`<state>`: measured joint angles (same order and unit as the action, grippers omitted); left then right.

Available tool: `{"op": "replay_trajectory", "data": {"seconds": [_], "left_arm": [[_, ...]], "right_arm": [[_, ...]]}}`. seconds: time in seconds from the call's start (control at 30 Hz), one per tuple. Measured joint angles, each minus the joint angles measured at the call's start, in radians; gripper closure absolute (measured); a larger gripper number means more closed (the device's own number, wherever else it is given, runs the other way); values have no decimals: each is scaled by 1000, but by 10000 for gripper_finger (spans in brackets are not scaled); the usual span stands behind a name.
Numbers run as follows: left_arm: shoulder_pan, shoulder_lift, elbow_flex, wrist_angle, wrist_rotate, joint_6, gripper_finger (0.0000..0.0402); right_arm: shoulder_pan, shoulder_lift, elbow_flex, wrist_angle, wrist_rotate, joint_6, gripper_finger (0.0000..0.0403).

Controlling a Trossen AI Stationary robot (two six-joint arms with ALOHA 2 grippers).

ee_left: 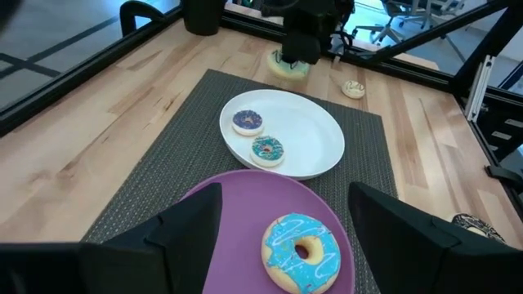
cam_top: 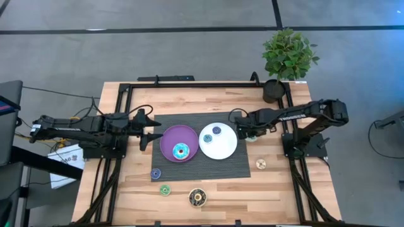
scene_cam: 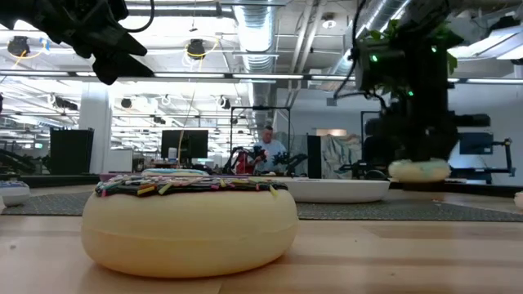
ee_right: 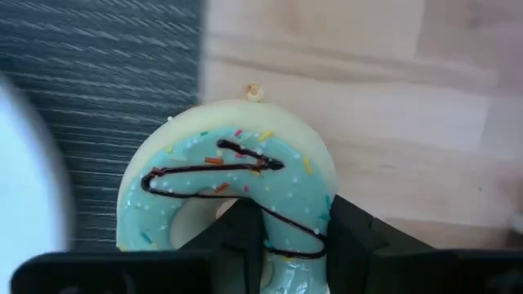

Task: Pick & Place donuts
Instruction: Put the large light green donut on the purple plate

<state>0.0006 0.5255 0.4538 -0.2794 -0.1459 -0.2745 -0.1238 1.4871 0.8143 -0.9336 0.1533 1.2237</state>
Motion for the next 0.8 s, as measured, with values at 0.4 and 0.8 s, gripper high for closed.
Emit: {"op": "replay_trajectory", "data": {"seconds": [0.4,0.8], "left_arm": [[0,0,0,0,0,0,143],[0,0,0,0,0,2,143]], "right_arm": [[33,-2,290,-143,135,-55,315],[51,92,585,47,173,-238,332]]}}
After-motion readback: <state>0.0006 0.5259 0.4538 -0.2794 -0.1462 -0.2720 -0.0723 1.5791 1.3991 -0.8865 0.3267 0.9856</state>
